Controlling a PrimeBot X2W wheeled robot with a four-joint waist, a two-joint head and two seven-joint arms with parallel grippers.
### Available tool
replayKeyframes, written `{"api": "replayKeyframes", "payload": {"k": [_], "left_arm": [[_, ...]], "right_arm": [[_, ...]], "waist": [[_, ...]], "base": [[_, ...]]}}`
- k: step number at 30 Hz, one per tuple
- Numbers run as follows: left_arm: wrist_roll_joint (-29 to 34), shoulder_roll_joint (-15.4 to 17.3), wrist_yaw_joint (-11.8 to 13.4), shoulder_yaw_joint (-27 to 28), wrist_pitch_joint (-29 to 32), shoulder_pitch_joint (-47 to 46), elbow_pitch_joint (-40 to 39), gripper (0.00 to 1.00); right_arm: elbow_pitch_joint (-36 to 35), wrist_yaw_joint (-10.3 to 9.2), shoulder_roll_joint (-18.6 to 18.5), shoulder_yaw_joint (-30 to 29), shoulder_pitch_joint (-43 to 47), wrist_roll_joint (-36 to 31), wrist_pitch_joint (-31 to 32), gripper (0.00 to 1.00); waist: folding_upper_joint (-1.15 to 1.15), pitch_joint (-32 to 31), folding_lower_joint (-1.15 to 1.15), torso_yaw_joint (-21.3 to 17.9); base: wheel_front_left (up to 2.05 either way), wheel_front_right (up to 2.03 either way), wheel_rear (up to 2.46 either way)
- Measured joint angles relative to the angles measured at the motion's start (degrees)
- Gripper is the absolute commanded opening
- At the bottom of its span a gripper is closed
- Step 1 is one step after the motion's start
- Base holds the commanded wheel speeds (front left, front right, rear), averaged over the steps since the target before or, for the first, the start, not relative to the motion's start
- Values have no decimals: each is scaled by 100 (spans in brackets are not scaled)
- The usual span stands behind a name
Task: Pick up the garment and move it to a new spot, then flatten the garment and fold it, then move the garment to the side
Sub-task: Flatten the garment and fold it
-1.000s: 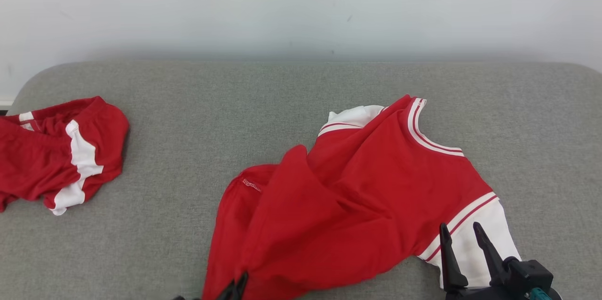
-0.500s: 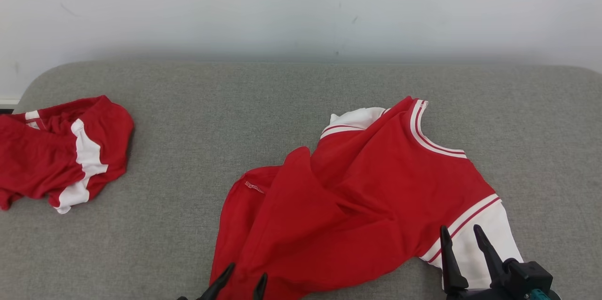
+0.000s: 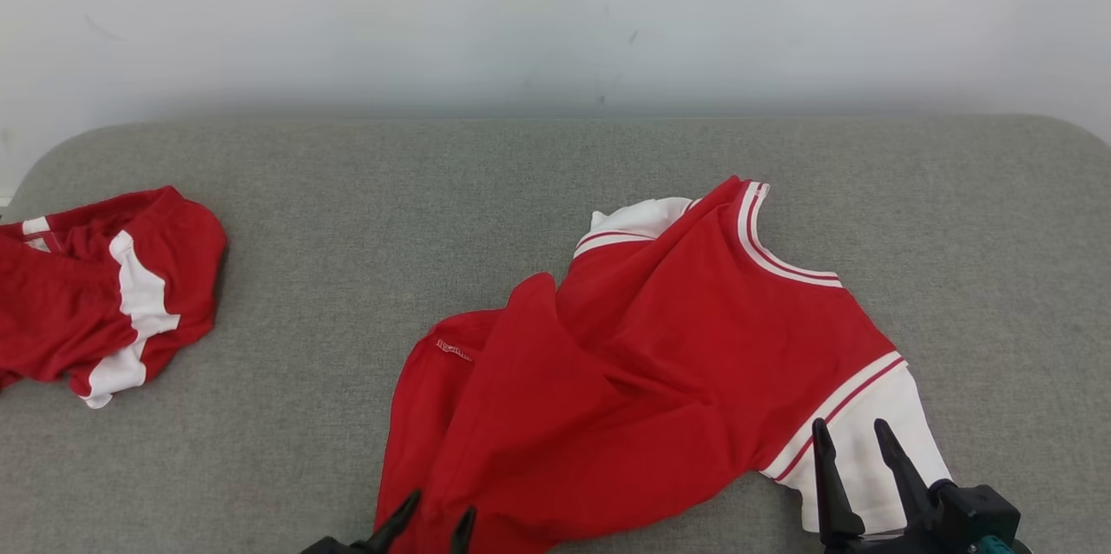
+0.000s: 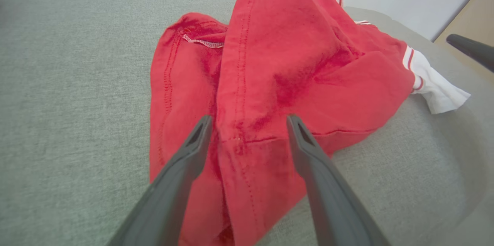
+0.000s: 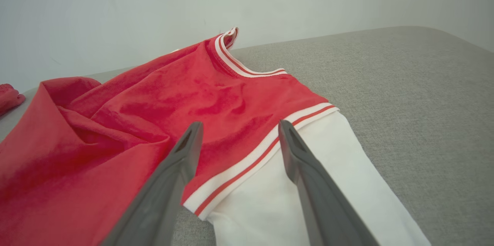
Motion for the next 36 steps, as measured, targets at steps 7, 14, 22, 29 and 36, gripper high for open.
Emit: {"api": "replayKeyframes", "payload": {"k": [7, 14, 22, 29, 36], "left_arm": [[-219, 9, 1, -80, 18, -15, 92, 0], [-213, 96, 51, -58, -8, -54, -104, 0], [-198, 311, 182, 116, -36, 56, -1133, 0], [-343, 631, 258, 79, 275, 825, -1902, 0], [-802, 544, 193, -245, 675, 1315, -1755, 0]], "right_arm": [[23, 0, 0, -45, 14, 7, 0, 100], [22, 0, 0, -78, 24, 14, 0, 100], [5, 0, 0, -105, 118, 24, 0, 100], [26, 0, 2, -118, 130, 44, 0, 100], [111, 0, 2, -122, 141, 59, 0, 100]], "waist": [[0, -40, 0, -15], [0, -27, 0, 31], [0, -1, 0, 182], [0, -1, 0, 329], [0, -44, 0, 435]], "base": [[0, 0, 0], [0, 0, 0], [0, 0, 0], [0, 0, 0], [0, 0, 0]]}}
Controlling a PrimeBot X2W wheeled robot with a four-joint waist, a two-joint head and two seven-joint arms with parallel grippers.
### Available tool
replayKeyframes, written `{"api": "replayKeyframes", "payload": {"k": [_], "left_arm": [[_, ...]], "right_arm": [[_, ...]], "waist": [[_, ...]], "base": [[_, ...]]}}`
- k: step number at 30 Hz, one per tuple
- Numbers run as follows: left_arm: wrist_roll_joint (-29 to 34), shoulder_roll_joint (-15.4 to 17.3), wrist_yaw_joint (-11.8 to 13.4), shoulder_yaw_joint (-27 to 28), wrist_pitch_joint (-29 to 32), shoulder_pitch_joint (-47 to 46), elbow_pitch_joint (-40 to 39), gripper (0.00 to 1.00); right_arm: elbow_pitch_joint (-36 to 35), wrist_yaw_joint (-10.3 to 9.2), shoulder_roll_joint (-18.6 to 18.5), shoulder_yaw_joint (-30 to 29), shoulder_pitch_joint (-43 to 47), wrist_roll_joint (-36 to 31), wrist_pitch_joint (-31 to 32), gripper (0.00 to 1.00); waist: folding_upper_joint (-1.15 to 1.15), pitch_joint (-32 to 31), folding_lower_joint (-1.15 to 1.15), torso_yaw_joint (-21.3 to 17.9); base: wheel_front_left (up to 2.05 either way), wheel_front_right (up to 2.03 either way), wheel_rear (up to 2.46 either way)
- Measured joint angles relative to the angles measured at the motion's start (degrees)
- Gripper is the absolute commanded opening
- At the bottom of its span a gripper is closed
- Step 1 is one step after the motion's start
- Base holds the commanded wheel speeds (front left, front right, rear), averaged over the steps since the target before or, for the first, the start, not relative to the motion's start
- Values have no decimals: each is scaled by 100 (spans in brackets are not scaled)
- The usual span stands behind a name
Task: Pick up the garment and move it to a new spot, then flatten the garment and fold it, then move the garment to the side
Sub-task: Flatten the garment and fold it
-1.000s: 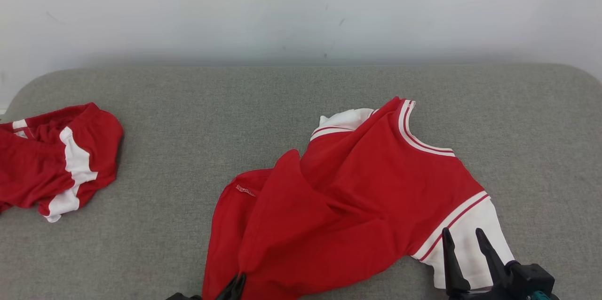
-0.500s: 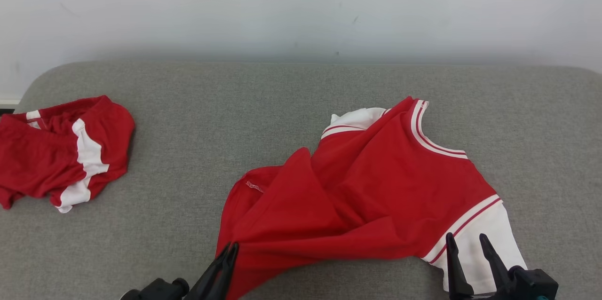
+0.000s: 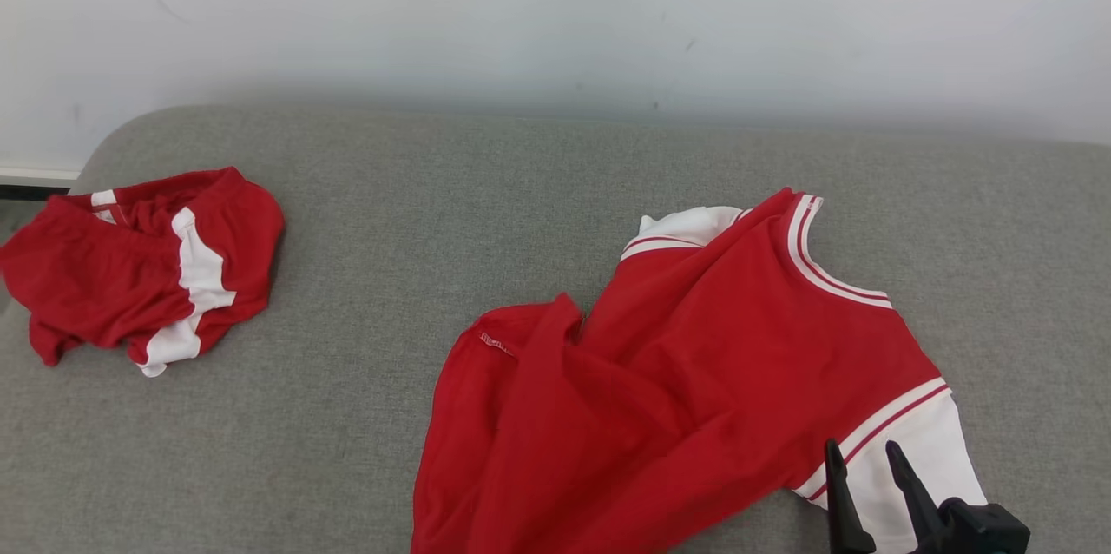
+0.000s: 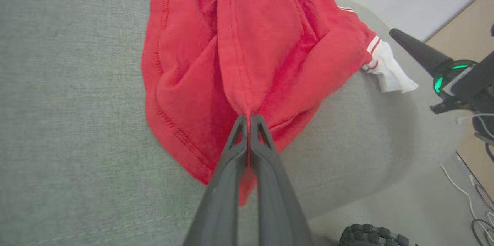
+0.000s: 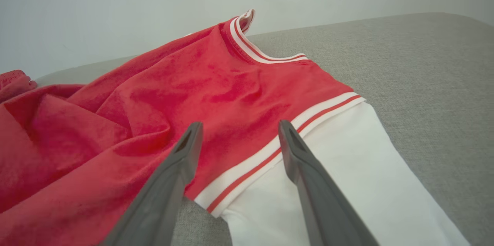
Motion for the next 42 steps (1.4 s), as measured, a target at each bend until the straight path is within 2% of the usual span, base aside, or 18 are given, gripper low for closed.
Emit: {"api": "replayKeyframes", "payload": {"k": [5, 6, 7, 15, 20, 25, 37, 42], "left_arm": [[-175, -145, -44, -138, 144, 56, 327, 0], [-226, -181, -44, -131, 136, 52, 386, 42], [-222, -186, -45, -134, 101, 37, 432, 100], [-180, -163, -25, 165, -267, -477, 456, 100], [-132, -81, -12, 344, -174, -1166, 544, 100], [-161, 30, -44, 453, 52, -1867, 1072, 100], [-58, 271, -155, -55, 428, -3435, 2613, 100], [-197, 345, -190, -533, 531, -3953, 3160, 100]], "right_arm": [[47, 0, -1, -13, 20, -11, 0, 100], [54, 0, 0, -13, 23, -30, 0, 100], [55, 0, 0, -16, 23, -32, 0, 100], [57, 0, -1, -23, 23, -44, 0, 100], [94, 0, 0, 22, -27, -26, 0, 100], [136, 0, 0, 59, -108, 23, 0, 100], [182, 0, 0, 118, -364, 179, 0, 100], [189, 0, 0, 169, -494, 220, 0, 100]], "waist": [[0, -51, 0, 30], [0, -62, 0, 36], [0, -71, 0, 39], [0, -72, 0, -11], [0, -21, 0, -116], [0, 62, 0, -279], [0, 501, 1, -728], [0, 694, 1, -1019]], "base": [[0, 0, 0], [0, 0, 0], [0, 0, 0], [0, 0, 0], [0, 0, 0], [0, 0, 0], [0, 0, 0], [0, 0, 0]]}}
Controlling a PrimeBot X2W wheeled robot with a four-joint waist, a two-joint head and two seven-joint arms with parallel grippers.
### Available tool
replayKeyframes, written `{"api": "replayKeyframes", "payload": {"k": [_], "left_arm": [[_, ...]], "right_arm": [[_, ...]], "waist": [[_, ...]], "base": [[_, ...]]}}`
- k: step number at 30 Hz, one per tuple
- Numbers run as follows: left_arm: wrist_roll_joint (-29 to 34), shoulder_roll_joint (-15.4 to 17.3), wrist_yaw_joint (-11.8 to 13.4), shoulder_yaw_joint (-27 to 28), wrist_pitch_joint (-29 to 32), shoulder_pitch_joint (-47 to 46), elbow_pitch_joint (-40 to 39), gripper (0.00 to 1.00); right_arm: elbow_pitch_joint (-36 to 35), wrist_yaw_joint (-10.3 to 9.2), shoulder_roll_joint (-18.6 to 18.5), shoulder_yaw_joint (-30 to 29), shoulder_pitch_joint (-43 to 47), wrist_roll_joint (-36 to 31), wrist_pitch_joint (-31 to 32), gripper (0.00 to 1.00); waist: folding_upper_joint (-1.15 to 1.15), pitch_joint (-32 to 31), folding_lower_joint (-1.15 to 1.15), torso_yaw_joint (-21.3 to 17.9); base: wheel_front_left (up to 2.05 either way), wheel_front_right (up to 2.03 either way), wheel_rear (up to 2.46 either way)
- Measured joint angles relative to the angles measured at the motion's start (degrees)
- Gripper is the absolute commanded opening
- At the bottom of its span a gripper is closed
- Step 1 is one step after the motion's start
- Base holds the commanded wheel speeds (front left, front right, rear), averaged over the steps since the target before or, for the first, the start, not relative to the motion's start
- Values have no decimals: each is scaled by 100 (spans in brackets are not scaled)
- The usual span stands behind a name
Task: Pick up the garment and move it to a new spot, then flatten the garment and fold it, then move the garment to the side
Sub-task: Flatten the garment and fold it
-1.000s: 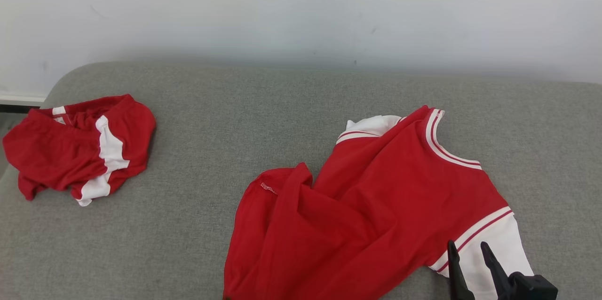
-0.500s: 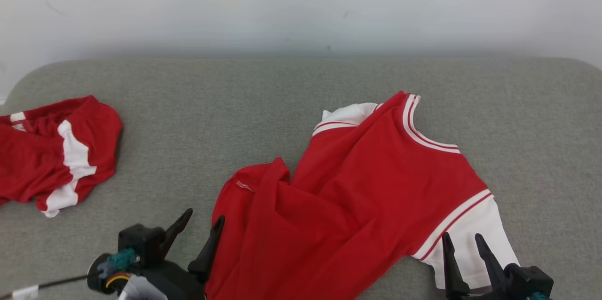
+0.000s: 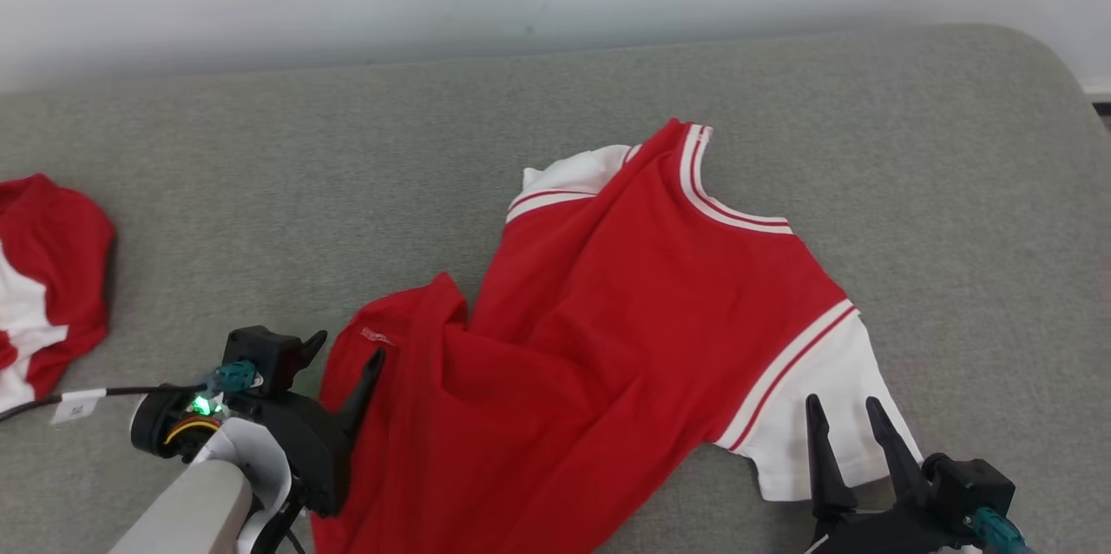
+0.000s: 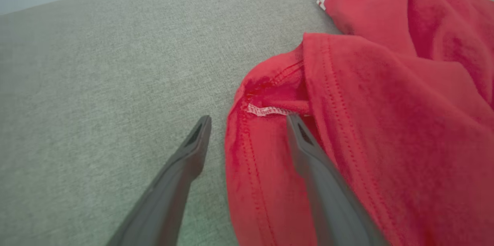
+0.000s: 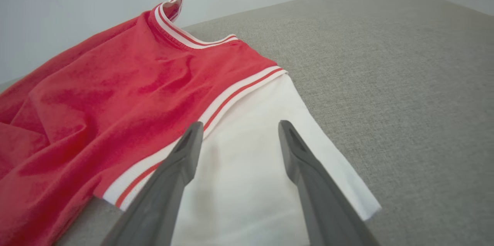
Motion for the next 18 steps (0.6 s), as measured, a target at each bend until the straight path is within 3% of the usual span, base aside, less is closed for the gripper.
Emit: {"api": "replayKeyframes", "payload": {"k": [3, 4, 5, 6, 18], "left_arm": [[-86, 41, 0, -263, 78, -161, 241, 100], [-112, 51, 0, -367, 108, -204, 290, 76], [-121, 52, 0, -443, 41, -252, 320, 27], [-167, 53, 0, -482, -24, -318, 349, 0], [-381, 431, -1, -1216, -310, -1903, 375, 0]], "right_arm": [[1, 0, -1, -19, -2, 8, 0, 100], [0, 0, -2, -24, -1, 9, 0, 100], [-3, 0, -2, -36, 0, 13, 0, 100], [-7, 0, -2, -41, 1, 13, 0, 100], [-83, 0, 1, 14, -211, 12, -1, 100]], "waist": [[0, 59, 0, -137], [0, 73, 0, -175], [0, 85, 0, -208], [0, 96, 0, -232], [0, 328, -1, -279]], "base": [[0, 0, 0], [0, 0, 0], [0, 0, 0], [0, 0, 0], [0, 0, 0]]}}
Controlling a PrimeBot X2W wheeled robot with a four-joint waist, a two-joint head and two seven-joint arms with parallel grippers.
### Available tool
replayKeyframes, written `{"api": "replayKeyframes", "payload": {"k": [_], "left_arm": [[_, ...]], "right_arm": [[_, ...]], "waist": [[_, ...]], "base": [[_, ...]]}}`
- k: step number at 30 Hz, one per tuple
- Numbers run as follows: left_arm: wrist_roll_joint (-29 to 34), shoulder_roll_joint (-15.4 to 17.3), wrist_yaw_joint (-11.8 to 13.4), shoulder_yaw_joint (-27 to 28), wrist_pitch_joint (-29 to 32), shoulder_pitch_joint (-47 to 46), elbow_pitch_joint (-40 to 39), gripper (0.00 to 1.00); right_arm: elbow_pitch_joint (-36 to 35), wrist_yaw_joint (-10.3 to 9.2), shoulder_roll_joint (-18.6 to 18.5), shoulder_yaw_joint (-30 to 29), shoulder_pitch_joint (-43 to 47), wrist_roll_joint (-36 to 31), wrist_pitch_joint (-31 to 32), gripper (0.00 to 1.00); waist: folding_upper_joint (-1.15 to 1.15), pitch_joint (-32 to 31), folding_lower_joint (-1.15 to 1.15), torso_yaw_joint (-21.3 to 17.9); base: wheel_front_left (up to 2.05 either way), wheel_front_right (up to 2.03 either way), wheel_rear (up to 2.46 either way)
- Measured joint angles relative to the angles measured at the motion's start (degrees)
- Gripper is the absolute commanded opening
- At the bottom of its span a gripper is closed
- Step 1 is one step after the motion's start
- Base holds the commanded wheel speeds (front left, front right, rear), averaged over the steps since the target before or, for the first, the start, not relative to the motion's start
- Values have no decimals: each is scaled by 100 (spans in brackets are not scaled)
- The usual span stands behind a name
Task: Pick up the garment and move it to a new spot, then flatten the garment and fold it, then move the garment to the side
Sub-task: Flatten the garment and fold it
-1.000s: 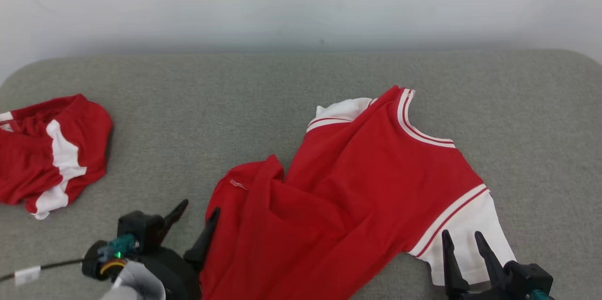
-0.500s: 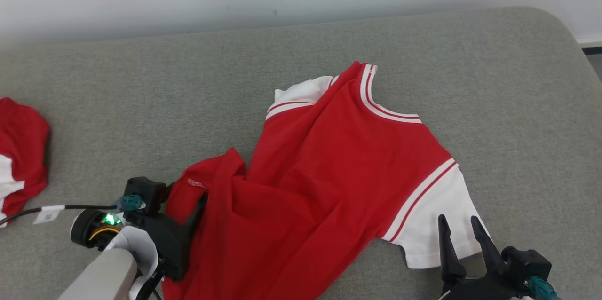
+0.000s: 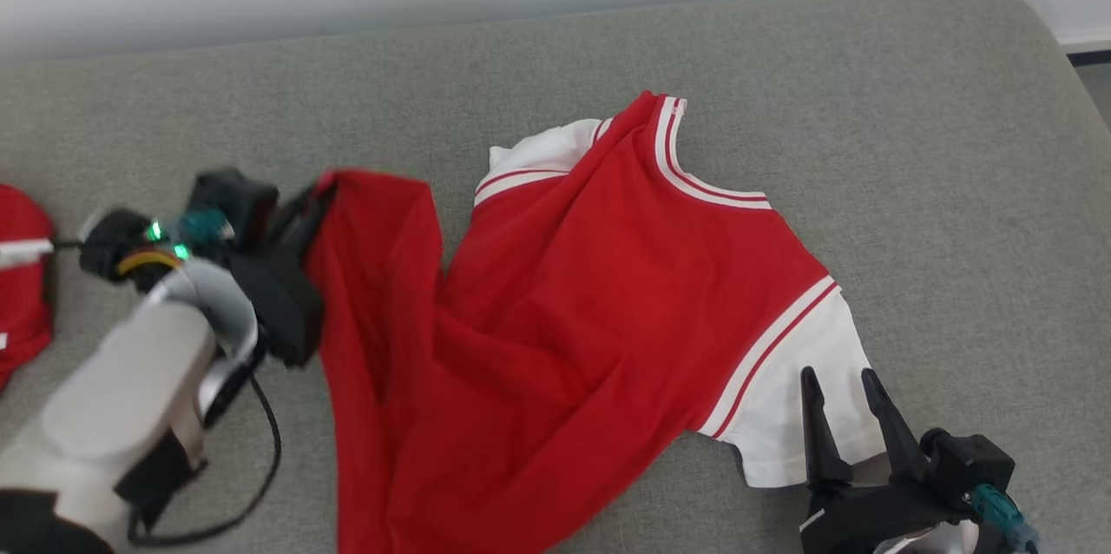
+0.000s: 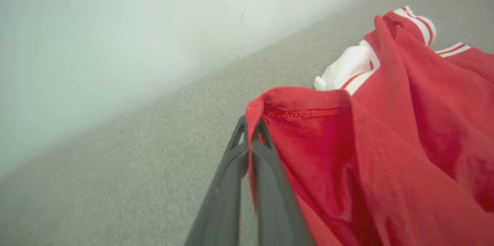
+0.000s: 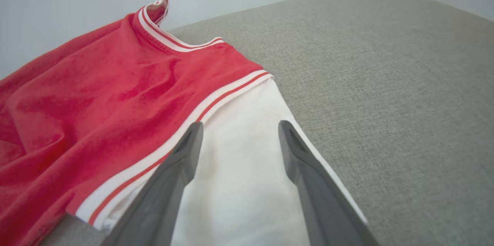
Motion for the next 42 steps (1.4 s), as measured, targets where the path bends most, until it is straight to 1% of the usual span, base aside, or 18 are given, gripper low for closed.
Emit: {"api": "replayKeyframes", "payload": {"k": [5, 9, 14, 17, 18, 19, 20, 24, 30, 34, 37, 42], "left_arm": [[-94, 236, 0, -189, -193, -850, -34, 0], [-215, 379, -2, -303, -382, -1359, 63, 0], [-360, 553, -2, -328, -670, -1806, 298, 0], [-453, 544, -2, -476, -693, -1813, 422, 0], [-501, 534, -2, -550, -694, -1788, 469, 28], [-545, 530, -3, -617, -713, -1754, 527, 90], [-579, 530, -2, -669, -730, -1701, 587, 100], [-633, 521, -2, -871, -825, -1529, 788, 100], [-779, 556, -2, -1007, -899, -1363, 813, 100], [-1051, 537, -2, -929, -957, -1092, 600, 100], [-1283, 464, -2, -909, -972, -701, 401, 100], [-1468, 407, 9, -959, -982, 23, 118, 100]], "right_arm": [[-43, 0, -2, 29, -87, 26, 1, 100], [-52, 0, -2, 30, -91, 43, 1, 100], [-76, 0, -3, 20, -88, 45, 1, 100], [-81, 0, -3, 11, -83, 45, 1, 100], [-83, 0, -4, 3, -74, 45, 1, 100], [-86, 0, -5, -1, -58, 45, 1, 100], [-83, 0, -3, -3, -47, 45, 1, 100], [-69, 0, -3, -21, -32, 35, 1, 100], [-37, 0, -5, -66, -8, -13, 1, 100], [-11, 0, -2, -94, 20, -25, 0, 100], [13, 0, -3, -102, 65, -45, 1, 100], [14, 0, -3, -135, 97, -59, 1, 100]], "waist": [[0, 133, 0, -135], [0, 216, 0, -269], [0, 292, 0, -417], [0, 308, 0, -477], [0, 309, 0, -484], [0, 305, 0, -484], [0, 298, 0, -479], [0, 242, 0, -421], [0, 136, 0, -269], [0, 32, 0, -107], [0, -52, -1, 22], [-1, -185, -1, 193]], "base": [[0, 0, 0], [0, 0, 0], [0, 0, 0], [0, 0, 0], [0, 0, 0], [0, 0, 0], [0, 0, 0], [0, 0, 0], [0, 0, 0], [0, 0, 0], [0, 0, 0], [0, 0, 0]]}}
